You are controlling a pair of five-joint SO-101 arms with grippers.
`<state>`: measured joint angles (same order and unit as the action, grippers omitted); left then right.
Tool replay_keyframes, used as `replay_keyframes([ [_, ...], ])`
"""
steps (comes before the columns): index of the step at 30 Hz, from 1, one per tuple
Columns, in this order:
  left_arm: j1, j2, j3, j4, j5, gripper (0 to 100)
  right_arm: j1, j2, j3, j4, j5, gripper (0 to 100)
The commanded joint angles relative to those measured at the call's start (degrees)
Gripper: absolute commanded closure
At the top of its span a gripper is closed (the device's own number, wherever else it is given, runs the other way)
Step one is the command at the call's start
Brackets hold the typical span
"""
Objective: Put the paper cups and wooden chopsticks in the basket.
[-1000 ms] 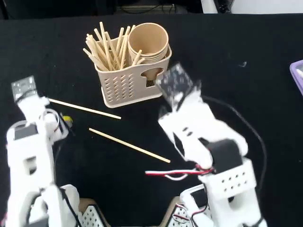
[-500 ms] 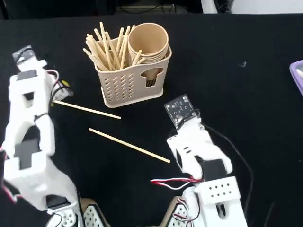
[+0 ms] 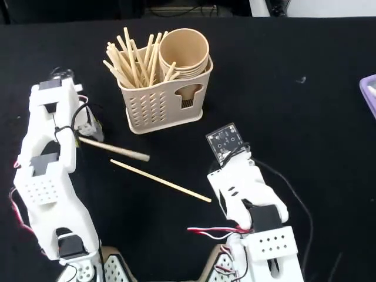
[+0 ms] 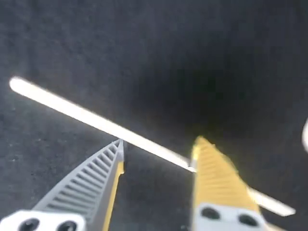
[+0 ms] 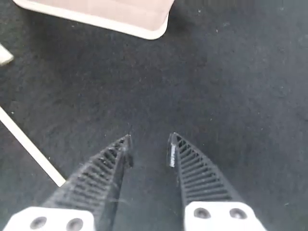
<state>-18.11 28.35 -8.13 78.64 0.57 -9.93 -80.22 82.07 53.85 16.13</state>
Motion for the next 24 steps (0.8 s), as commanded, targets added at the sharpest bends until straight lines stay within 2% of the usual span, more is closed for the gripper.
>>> replay_keyframes([
  [1, 0.5, 0.0, -3.7, 5.5, -8.2, 87, 0.7, -1.0, -0.2, -1.1, -0.5, 86.8],
  [4, 0.8, 0.1, -2.8, 5.6, -11.2, 91, 0.7, -1.0, -0.2, -1.1, -0.5, 86.8],
  [12, 0.3, -0.7, -4.8, 3.5, -11.0, 92, 0.7, -1.0, -0.2, -1.1, -0.5, 86.8],
  [14, 0.3, -0.7, -7.0, 4.3, -11.3, 92, 0.7, -1.0, 0.0, -1.1, -0.5, 86.8],
  [17, 0.3, -0.7, -10.2, 7.2, -11.7, 98, 0.7, -1.3, 0.9, -1.3, -0.5, 86.8],
  [24, -0.1, -0.7, -17.3, 15.7, -24.3, 97, 0.7, -3.7, 1.6, -1.1, -0.4, 86.8],
])
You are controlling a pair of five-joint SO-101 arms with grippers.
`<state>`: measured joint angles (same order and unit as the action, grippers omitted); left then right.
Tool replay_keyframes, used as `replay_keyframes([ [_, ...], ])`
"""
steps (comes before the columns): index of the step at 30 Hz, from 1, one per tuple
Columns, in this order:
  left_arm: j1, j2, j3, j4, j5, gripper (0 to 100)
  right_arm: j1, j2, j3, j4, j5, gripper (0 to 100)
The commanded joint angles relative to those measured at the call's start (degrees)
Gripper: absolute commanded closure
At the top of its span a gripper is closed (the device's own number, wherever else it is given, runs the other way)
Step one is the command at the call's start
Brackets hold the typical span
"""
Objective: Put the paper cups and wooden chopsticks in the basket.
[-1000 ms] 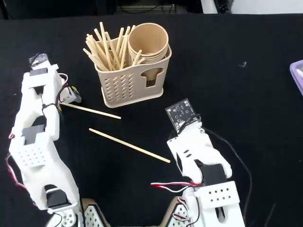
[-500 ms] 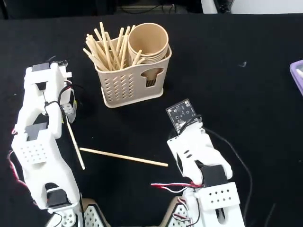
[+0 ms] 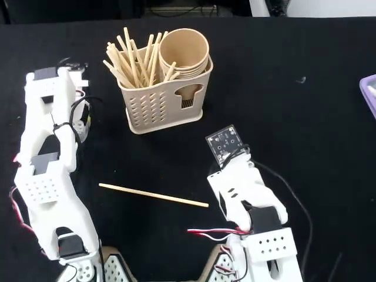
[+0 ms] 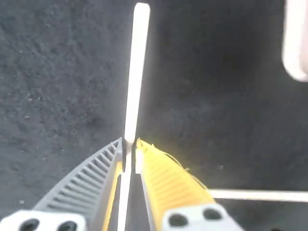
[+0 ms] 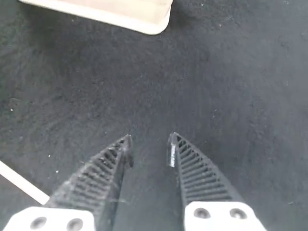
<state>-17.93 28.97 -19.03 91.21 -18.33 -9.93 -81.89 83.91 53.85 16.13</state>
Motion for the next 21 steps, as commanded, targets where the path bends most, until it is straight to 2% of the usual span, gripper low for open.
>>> replay_keyframes([
  [1, -0.7, -1.3, -8.0, 4.0, -6.7, 97, 0.7, -2.4, -0.2, -1.1, -0.4, 86.8],
  [3, -1.1, -1.3, -11.7, 6.4, -11.4, 97, 0.7, -2.8, -0.1, -1.0, -0.5, 86.8],
  [6, -2.6, -1.3, -14.5, 9.8, -22.6, 97, 0.7, -2.9, 0.4, -1.1, -0.5, 86.8],
  [11, -9.1, -1.3, -10.8, 9.8, -44.2, 97, 0.7, -2.9, 0.4, -1.2, -0.5, 86.8],
  [13, -10.2, -1.3, -6.8, 9.8, -50.5, 97, 0.7, -2.9, 0.4, -1.4, -0.5, 86.8],
  [16, -9.3, -3.3, 0.6, 9.8, -54.7, 97, 0.7, -2.9, 0.4, -1.5, -0.5, 86.8],
  [21, -3.3, -13.9, 12.9, 9.7, -55.6, 97, 0.8, -2.9, 0.4, -1.5, -0.5, 86.8],
])
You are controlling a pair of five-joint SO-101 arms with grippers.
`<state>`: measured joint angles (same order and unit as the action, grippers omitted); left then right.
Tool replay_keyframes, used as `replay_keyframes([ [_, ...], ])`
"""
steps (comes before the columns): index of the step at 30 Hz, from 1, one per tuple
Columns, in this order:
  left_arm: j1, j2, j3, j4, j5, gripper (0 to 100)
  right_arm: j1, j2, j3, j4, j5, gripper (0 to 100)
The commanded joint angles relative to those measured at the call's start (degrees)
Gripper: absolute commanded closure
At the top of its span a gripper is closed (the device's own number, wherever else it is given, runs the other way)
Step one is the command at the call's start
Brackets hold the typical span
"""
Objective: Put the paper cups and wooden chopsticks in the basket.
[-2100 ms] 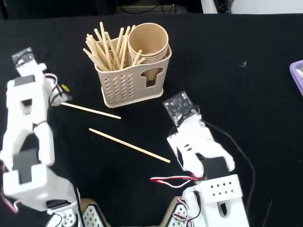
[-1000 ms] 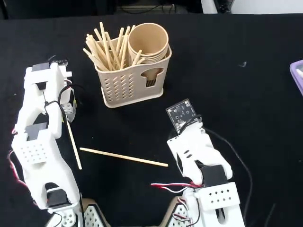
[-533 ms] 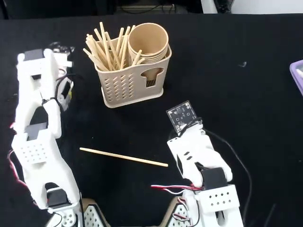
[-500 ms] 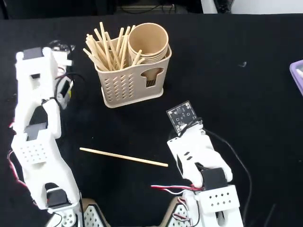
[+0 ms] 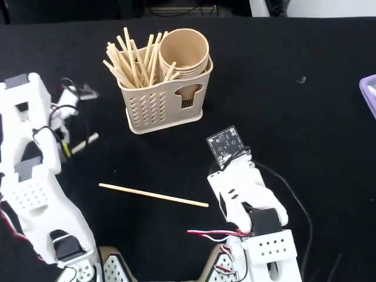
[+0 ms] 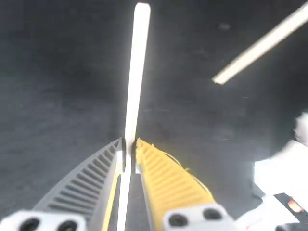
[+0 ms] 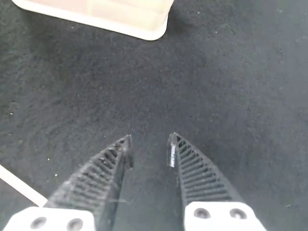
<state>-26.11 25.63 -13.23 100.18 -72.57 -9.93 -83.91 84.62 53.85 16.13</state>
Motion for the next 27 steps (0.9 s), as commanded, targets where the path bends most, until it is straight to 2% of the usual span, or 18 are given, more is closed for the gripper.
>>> replay_keyframes([
  [1, 6.1, -13.5, 9.5, 0.6, -1.3, 97, 0.8, -0.8, -0.3, -1.5, -0.5, 86.8],
  [7, 15.9, -31.1, 25.8, 0.4, -1.1, 97, 4.9, -0.8, -0.7, -2.2, -0.6, 86.8],
  [9, 20.9, -34.7, 32.0, -2.7, 0.1, 97, 7.4, -0.8, -0.7, -3.3, -0.6, 86.8],
  [12, 28.9, -37.3, 39.7, -9.9, 7.8, 97, 9.9, -0.8, -0.8, -3.5, -3.2, 86.8],
  [17, 40.8, -36.5, 43.9, -18.5, 17.3, 97, 11.0, -0.8, -0.8, -3.5, -4.0, 86.8],
  [20, 44.2, -35.4, 43.9, -21.4, 20.6, 95, 11.0, -0.8, -0.8, -3.5, -4.0, 86.8],
  [25, 44.4, -33.7, 44.5, -23.4, 25.0, 76, 11.0, -0.8, -0.7, -3.4, -3.8, 86.8],
  [27, 44.5, -33.1, 45.1, -23.6, 24.6, 78, 11.0, -0.8, -0.7, -3.4, -3.8, 86.8],
])
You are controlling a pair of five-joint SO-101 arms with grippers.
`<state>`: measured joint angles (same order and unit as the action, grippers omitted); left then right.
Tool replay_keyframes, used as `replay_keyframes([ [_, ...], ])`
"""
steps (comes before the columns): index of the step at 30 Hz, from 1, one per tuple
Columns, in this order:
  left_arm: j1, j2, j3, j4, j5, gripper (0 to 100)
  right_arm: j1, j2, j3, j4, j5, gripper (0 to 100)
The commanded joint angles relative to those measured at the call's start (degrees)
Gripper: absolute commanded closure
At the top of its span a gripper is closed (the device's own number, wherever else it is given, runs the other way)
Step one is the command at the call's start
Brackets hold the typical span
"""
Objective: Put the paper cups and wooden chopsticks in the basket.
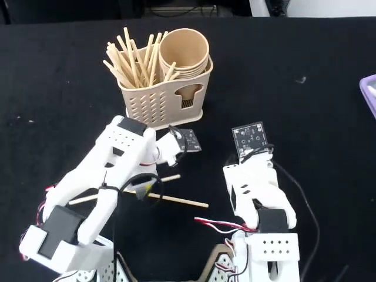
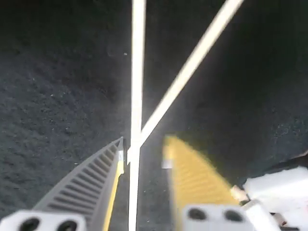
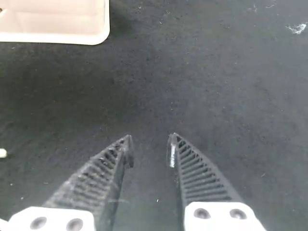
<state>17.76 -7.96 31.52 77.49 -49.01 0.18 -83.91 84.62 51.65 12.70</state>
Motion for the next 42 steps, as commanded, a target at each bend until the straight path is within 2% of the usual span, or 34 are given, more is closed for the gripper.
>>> replay_keyframes([
  [1, 0.7, 0.7, 0.7, -1.5, 0.4, 79, 0.9, -0.8, -0.7, -1.2, -0.4, 86.8],
  [6, -1.6, 1.0, 2.2, -3.0, -2.9, 82, 0.9, -0.8, -0.7, -1.1, -0.4, 86.8],
  [13, -7.8, 1.1, 2.2, -7.2, -2.9, 82, 0.7, -0.8, -0.6, -1.1, -0.3, 86.8],
  [24, -11.9, 1.1, -0.8, -7.9, -3.0, 81, 0.6, -0.8, -0.4, -1.1, -0.3, 86.8],
  [30, -17.1, 6.9, -0.9, -13.5, -2.9, 81, 0.6, -0.8, -0.4, -1.1, -0.3, 86.8],
  [38, -15.6, 12.1, -0.8, -13.3, -2.9, 82, 0.6, -0.8, -0.3, -1.1, -0.3, 86.8],
  [42, -14.3, 12.0, -3.3, -9.2, -2.9, 85, 0.6, -0.8, -0.3, -1.1, -0.3, 86.8],
])
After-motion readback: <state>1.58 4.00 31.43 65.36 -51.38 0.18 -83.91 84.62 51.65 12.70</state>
